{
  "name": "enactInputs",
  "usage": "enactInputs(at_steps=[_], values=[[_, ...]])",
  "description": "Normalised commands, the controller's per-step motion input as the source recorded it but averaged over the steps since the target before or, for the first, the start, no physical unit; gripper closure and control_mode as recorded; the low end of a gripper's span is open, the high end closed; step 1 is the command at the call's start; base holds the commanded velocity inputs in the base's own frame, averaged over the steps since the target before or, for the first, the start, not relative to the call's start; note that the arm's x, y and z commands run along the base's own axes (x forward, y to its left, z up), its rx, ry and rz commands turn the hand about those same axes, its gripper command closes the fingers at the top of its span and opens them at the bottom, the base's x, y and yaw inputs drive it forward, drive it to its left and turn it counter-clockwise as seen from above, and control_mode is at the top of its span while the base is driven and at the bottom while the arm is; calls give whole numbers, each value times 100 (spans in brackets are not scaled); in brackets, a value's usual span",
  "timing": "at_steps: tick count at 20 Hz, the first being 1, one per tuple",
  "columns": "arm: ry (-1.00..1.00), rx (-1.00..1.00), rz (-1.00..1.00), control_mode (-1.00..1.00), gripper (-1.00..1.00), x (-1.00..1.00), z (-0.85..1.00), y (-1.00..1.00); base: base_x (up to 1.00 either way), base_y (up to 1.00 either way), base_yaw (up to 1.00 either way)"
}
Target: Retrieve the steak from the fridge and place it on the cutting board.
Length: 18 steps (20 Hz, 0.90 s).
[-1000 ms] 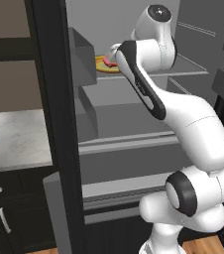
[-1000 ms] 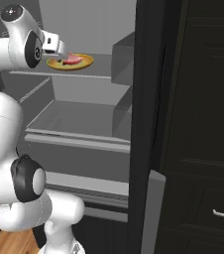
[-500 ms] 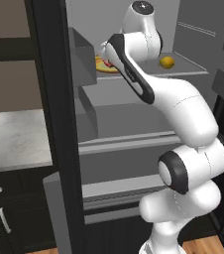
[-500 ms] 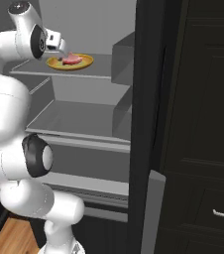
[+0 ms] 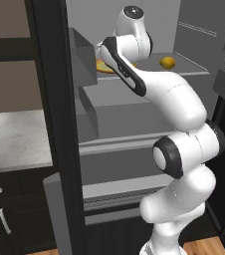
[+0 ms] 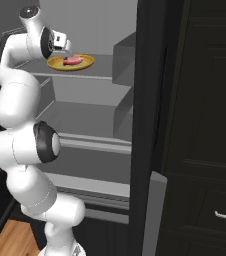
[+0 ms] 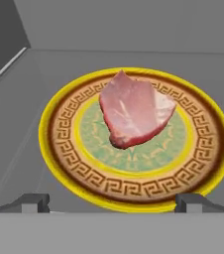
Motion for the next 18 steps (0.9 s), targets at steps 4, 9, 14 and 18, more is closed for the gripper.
enactInputs(at_steps=[4, 9, 14, 18], values=[[0, 0, 0, -100, -100, 59, -26, 5, 0, 0, 0], [0, 0, 0, -100, -100, 46, -8, 0, 0, 0, 0], [0, 0, 0, -100, -100, 39, 0, 0, 0, 0, 0], [0, 0, 0, -100, -100, 26, 0, 1, 0, 0, 0]])
